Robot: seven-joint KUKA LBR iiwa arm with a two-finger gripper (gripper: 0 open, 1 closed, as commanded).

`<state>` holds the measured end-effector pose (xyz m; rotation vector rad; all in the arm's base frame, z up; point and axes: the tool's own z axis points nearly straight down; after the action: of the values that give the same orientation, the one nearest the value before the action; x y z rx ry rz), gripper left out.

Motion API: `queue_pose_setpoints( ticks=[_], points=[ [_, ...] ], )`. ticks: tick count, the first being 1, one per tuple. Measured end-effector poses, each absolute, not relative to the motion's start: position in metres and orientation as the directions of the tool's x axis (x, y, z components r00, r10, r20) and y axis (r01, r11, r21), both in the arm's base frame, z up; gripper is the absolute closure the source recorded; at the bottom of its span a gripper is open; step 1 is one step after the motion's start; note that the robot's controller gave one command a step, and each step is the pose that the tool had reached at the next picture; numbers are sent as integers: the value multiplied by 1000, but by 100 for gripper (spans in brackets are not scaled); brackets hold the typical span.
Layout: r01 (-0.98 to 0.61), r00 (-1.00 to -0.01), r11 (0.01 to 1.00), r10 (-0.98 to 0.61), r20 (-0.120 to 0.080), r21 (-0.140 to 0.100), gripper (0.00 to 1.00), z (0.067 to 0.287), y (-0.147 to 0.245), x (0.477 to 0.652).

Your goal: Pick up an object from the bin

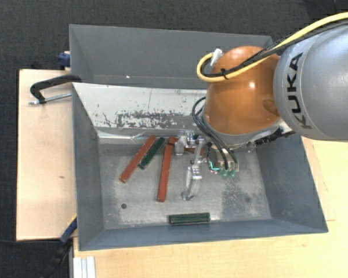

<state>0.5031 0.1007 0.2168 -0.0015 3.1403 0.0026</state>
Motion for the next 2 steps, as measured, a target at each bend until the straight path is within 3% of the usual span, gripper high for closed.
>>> queue_pose_setpoints(
  ticks=[1,2],
  points=[
    [-14,-1000,1000,-14,-10,3,0,175,121,528],
    [-145,-989,989,-145,-3,2,0,133,129,550]
  ],
)
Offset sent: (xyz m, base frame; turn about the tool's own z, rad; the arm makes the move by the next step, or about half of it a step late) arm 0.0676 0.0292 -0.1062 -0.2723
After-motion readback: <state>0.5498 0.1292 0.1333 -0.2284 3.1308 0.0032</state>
